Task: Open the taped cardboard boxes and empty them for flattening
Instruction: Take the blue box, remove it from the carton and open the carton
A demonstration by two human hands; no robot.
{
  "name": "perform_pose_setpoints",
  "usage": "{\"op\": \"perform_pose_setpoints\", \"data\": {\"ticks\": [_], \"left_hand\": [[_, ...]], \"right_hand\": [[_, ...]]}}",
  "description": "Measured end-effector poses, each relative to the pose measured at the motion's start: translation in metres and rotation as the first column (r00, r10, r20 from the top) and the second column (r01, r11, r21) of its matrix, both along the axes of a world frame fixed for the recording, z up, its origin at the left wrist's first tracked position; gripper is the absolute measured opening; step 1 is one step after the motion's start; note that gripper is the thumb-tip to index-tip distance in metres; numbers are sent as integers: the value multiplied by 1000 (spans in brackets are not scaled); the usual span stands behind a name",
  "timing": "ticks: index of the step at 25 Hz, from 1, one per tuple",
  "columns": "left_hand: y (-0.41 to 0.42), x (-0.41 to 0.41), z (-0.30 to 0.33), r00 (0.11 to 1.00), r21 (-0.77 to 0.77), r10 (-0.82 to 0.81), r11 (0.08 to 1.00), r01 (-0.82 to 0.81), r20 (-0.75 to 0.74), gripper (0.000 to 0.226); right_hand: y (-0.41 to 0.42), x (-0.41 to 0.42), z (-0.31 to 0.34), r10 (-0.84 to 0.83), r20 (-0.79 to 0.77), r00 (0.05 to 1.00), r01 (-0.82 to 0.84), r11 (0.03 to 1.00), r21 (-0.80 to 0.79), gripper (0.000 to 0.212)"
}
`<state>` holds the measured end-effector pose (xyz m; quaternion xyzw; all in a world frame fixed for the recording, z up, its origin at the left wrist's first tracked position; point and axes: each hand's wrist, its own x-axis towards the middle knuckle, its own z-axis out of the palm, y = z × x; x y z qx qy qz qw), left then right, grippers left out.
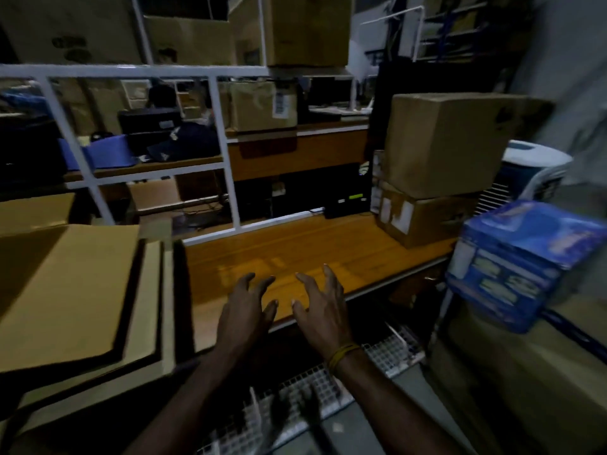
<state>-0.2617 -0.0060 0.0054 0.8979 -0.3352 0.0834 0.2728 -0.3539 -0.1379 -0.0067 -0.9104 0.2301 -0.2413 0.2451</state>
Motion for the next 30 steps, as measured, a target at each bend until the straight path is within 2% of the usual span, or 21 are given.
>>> {"op": "perform_pose_setpoints", "data": {"ticks": [7, 12, 17, 20, 22, 25, 30], "left_hand": [[-187, -69, -14, 954, 64, -300, 952, 299, -3, 58], [-292, -102, -20, 872, 43, -489, 871, 489, -20, 60], [-394, -121, -31, 749, -27, -661, 750, 661, -48, 63], [-468, -111, -51, 685, -47, -720, 692, 720, -112, 66], [-518, -99, -64, 655, -25, -745, 663, 749, -128, 77], [-585, -82, -73, 634, -30, -745, 653, 757, -207, 81], [-676, -42, -93, 623, -89, -768, 638, 765, -148, 80]], "right_hand": [[-152, -99, -14, -262, -4, 965, 262, 965, 3, 54], [-231, -147, -25, -450, 5, 893, 450, 893, 10, 56], [-306, -179, -40, -587, -34, 809, 588, 808, 35, 57], [-365, -184, -51, -663, -48, 747, 665, 747, 20, 58], [-405, -182, -57, -707, -65, 704, 710, 704, 34, 58], [-461, -172, -65, -740, -80, 667, 744, 666, 50, 58], [-531, -152, -82, -824, -48, 564, 825, 560, 79, 72]]}}
